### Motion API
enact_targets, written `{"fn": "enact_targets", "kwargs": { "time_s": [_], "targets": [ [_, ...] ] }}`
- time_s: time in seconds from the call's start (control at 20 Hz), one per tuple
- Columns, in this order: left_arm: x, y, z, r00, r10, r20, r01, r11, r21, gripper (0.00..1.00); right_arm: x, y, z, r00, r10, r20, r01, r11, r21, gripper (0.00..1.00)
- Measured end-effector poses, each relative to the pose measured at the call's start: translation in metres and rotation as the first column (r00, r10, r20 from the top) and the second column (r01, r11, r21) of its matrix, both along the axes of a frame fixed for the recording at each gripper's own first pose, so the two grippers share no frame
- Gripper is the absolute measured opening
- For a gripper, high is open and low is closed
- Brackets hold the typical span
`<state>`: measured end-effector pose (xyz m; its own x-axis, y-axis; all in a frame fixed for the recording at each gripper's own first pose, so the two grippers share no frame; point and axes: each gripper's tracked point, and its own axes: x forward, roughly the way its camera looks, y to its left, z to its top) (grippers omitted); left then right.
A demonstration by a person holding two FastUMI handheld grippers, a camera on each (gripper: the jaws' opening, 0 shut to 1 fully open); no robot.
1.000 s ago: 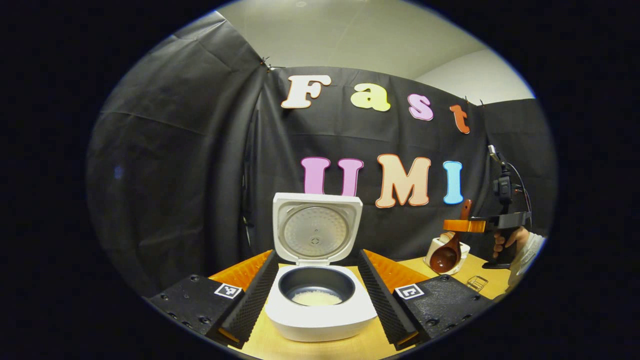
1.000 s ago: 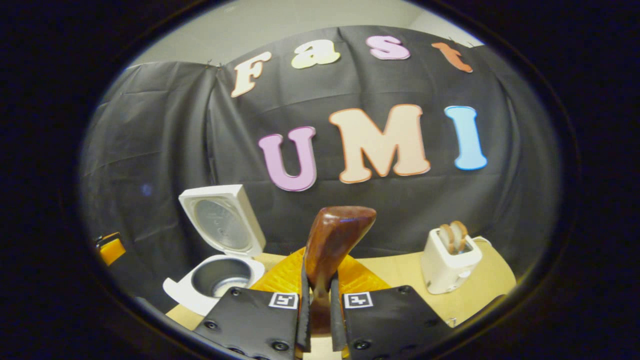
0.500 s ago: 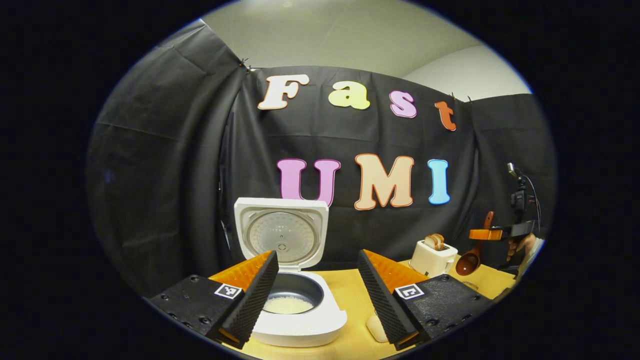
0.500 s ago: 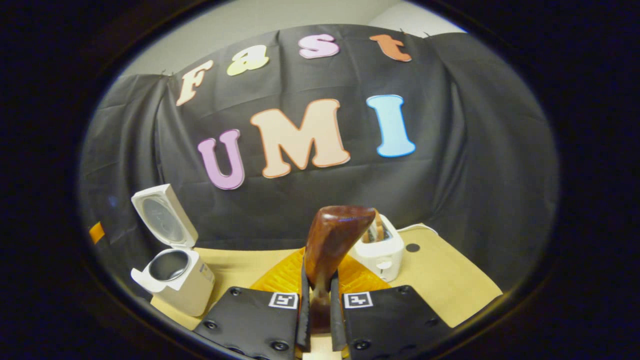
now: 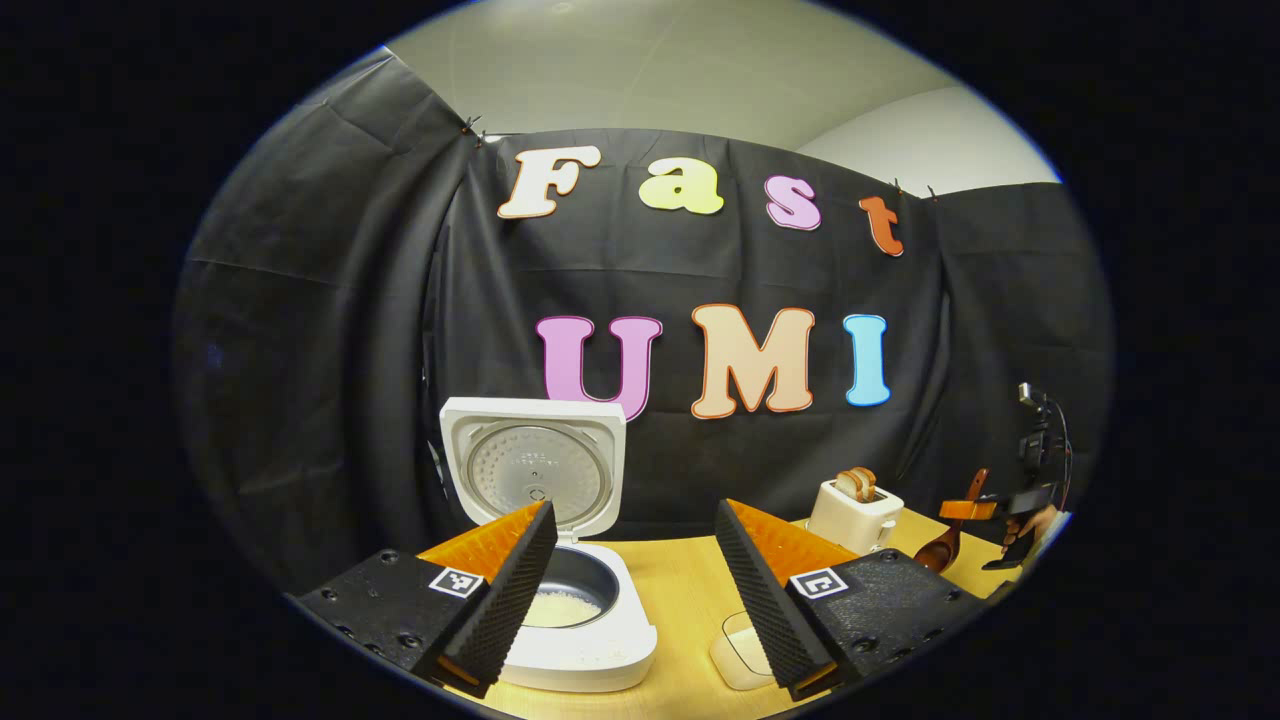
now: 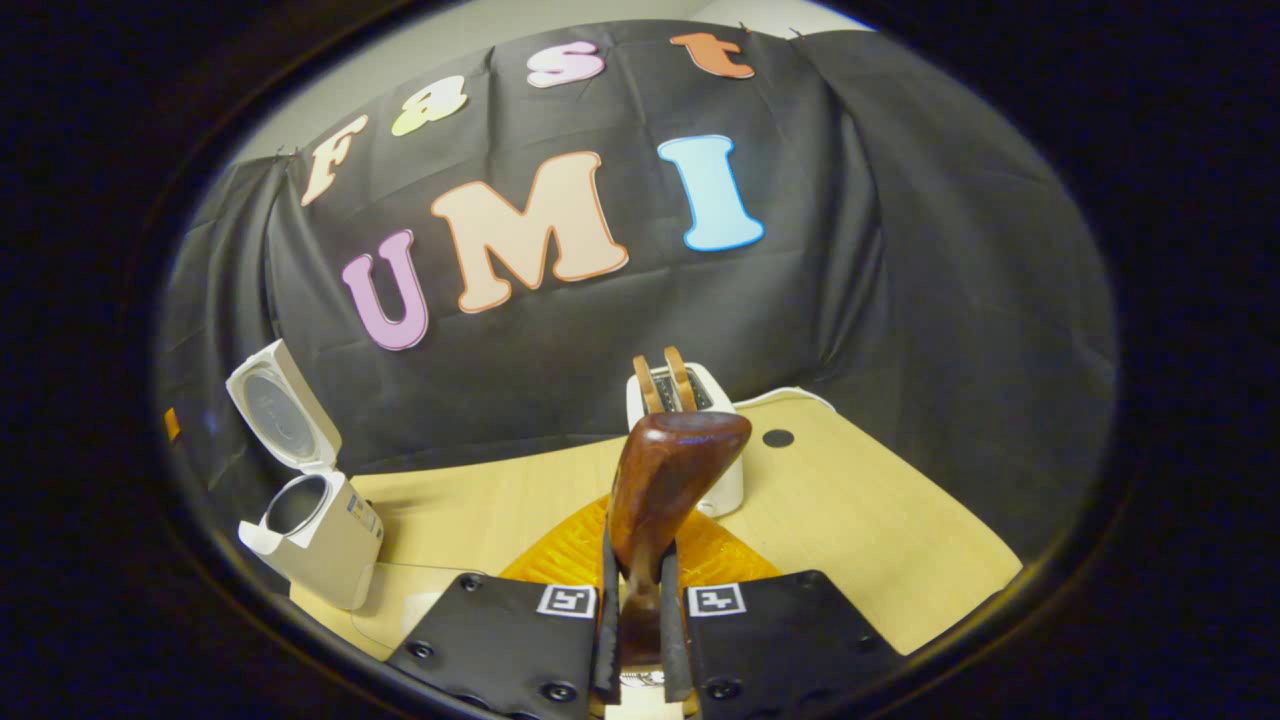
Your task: Close the left gripper, press the button to open the rice cooker; take a wooden spoon from the chopstick holder with the right hand, scoop a spoonful of rice and pour it into the rice cooker, then put the wooden spoon back into the chopstick holder.
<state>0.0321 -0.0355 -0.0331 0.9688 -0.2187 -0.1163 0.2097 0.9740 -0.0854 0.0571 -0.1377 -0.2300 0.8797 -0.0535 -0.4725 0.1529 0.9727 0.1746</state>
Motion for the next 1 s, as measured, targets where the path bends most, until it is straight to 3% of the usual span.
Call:
{"fn": "enact_targets", "kwargs": {
  "time_s": [0.6, 1.0],
  "targets": [
    [-0.008, -0.015, 0.005, 1.0, 0.009, -0.012, -0.008, 0.999, 0.05, 0.94, -0.014, 0.001, -0.08, 0.997, -0.008, -0.077, 0.015, 0.995, 0.098, 0.18],
    [-0.009, -0.021, 0.013, 1.0, 0.02, 0.012, -0.021, 0.998, 0.055, 0.95, -0.023, -0.003, -0.093, 0.993, 0.009, -0.116, 0.001, 0.997, 0.083, 0.22]
  ]
}}
